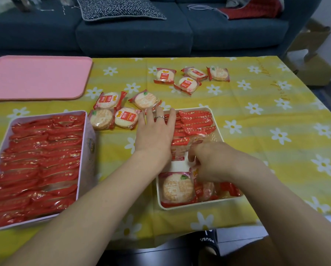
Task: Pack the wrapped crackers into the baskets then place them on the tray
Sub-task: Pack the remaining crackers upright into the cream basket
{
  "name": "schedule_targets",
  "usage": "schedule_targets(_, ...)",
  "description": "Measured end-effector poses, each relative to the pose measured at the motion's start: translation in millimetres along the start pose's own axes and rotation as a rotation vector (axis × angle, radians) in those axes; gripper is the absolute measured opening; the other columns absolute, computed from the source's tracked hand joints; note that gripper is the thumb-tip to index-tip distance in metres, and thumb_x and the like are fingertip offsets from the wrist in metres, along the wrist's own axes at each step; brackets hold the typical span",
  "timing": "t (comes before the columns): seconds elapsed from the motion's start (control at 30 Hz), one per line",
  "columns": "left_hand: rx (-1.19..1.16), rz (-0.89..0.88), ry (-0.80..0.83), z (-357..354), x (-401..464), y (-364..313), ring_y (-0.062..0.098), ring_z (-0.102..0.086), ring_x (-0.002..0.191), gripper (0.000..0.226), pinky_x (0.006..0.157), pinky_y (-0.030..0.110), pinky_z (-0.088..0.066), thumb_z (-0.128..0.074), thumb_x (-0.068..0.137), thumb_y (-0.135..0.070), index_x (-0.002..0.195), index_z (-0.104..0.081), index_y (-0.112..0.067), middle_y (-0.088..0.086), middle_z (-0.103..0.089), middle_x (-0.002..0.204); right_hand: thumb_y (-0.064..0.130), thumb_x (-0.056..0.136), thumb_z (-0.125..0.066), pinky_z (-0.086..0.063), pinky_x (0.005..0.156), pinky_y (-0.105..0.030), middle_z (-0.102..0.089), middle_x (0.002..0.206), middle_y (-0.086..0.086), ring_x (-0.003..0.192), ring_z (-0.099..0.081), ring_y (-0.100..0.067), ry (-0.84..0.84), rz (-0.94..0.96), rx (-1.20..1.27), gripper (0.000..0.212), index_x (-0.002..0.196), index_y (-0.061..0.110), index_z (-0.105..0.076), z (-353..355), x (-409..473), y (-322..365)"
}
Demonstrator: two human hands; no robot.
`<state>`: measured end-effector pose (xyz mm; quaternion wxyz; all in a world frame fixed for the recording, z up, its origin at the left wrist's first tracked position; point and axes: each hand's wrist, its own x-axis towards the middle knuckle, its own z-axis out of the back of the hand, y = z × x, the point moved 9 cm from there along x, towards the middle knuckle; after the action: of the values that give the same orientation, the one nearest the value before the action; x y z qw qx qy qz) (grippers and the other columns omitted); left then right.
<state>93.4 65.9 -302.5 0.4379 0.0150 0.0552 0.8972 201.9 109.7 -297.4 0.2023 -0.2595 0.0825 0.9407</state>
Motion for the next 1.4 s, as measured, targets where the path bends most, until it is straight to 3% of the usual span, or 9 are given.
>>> schedule_targets(0.13, -0.033, -0.001, 0.021, -1.0, -1.1, 1.7, 0.044, -0.011, 0.151, 0.124, 0.122, 0.058, -0.014, -0.080, 0.072, -0.046, 0.159, 0.003, -0.019, 0.023, -0.012, 0.162, 0.013, 0.086, -0.057, -0.046, 0.081, -0.030, -0.060, 0.109, 0.004, 0.105, -0.057, -0.022, -0.041, 0.043, 0.144, 0.033, 0.118, 0.022, -0.057, 10.3, -4.9, 1.7)
schedule_targets(0.27, -0.015, 0.000, -0.003, 0.1, -0.2, -0.2, 0.046, -0.014, 0.150, 0.116, 0.122, 0.058, -0.017, -0.077, 0.077, -0.035, 0.159, 0.002, -0.017, 0.024, -0.014, 0.161, 0.002, 0.077, -0.061, -0.037, 0.055, -0.012, -0.056, 0.088, 0.013, 0.078, -0.054, -0.006, -0.133, 0.047, 0.355, 0.036, 0.107, 0.023, -0.061, 22.5, -6.0, -8.5)
schedule_targets(0.4, 0.007, 0.002, -0.018, -0.8, 0.3, -0.9, 0.046, -0.016, 0.149, 0.115, 0.123, 0.055, -0.016, -0.076, 0.076, -0.035, 0.159, 0.001, -0.017, 0.025, -0.015, 0.161, -0.002, 0.073, -0.069, -0.039, 0.051, -0.009, -0.060, 0.085, 0.011, 0.069, -0.053, -0.001, -0.181, 0.038, 0.497, 0.042, 0.105, 0.024, -0.064, 35.3, -11.1, -22.0)
schedule_targets(0.6, 0.000, 0.010, 0.013, -4.2, 2.6, 0.3, 0.044, -0.012, 0.151, 0.124, 0.124, 0.054, -0.013, -0.081, 0.072, -0.043, 0.159, 0.005, -0.019, 0.023, -0.012, 0.163, -0.008, 0.070, -0.077, -0.059, 0.080, -0.033, -0.071, 0.102, 0.002, 0.094, -0.067, -0.016, -0.171, 0.055, 0.839, 0.049, 0.105, 0.025, -0.071, 46.3, -27.7, -41.9)
schedule_targets(0.73, -0.041, 0.011, 0.046, -6.3, 1.3, 2.3, 0.043, -0.003, 0.153, 0.127, 0.123, 0.059, -0.008, -0.072, 0.073, -0.065, 0.158, 0.011, -0.021, 0.021, -0.003, 0.165, -0.013, 0.074, -0.074, -0.060, 0.079, -0.031, -0.075, 0.100, -0.007, 0.096, -0.071, -0.019, -0.266, 0.126, 1.149, 0.039, 0.098, 0.017, -0.075, 64.1, -36.5, -53.3)
schedule_targets(0.97, -0.164, -0.019, 0.023, 4.8, 1.7, 1.6, 0.039, -0.008, 0.154, 0.127, 0.122, 0.061, -0.011, -0.062, 0.068, -0.084, 0.159, 0.000, -0.021, 0.021, -0.011, 0.166, -0.005, 0.076, -0.075, -0.055, 0.086, -0.039, -0.069, 0.099, 0.002, 0.092, -0.066, -0.016, -0.526, 0.134, 0.692, 0.030, 0.092, 0.020, -0.074, 71.2, -26.1, -59.6)
schedule_targets(1.1, -0.117, -0.036, 0.007, 4.4, 2.5, -1.7, 0.041, -0.012, 0.152, 0.127, 0.121, 0.059, -0.015, -0.068, 0.067, -0.080, 0.159, -0.005, -0.018, 0.022, -0.015, 0.164, 0.000, 0.078, -0.071, -0.043, 0.083, -0.022, -0.066, 0.105, -0.001, 0.096, -0.059, -0.017, -0.583, 0.129, 0.419, 0.030, 0.104, 0.014, -0.074, 64.3, -11.7, -48.9)
schedule_targets(1.23, -0.104, -0.046, -0.009, 5.2, 1.6, -2.0, 0.041, -0.012, 0.152, 0.124, 0.122, 0.059, -0.014, -0.070, 0.069, -0.077, 0.158, -0.005, -0.019, 0.022, -0.015, 0.163, 0.002, 0.072, -0.066, -0.048, 0.079, -0.040, -0.058, 0.098, -0.003, 0.095, -0.058, -0.027, -0.595, 0.175, 0.255, 0.028, 0.098, 0.011, -0.070, 56.8, 3.6, -31.9)
schedule_targets(1.4, -0.061, -0.069, -0.033, 5.9, 0.8, -2.1, 0.042, -0.016, 0.151, 0.123, 0.122, 0.056, -0.017, -0.073, 0.072, -0.072, 0.158, -0.005, -0.018, 0.022, -0.016, 0.163, 0.004, 0.068, -0.065, -0.045, 0.070, -0.041, -0.054, 0.093, -0.006, 0.088, -0.054, -0.028, -0.614, 0.202, 0.187, 0.021, 0.088, 0.009, -0.061, 53.5, 8.8, -28.1)
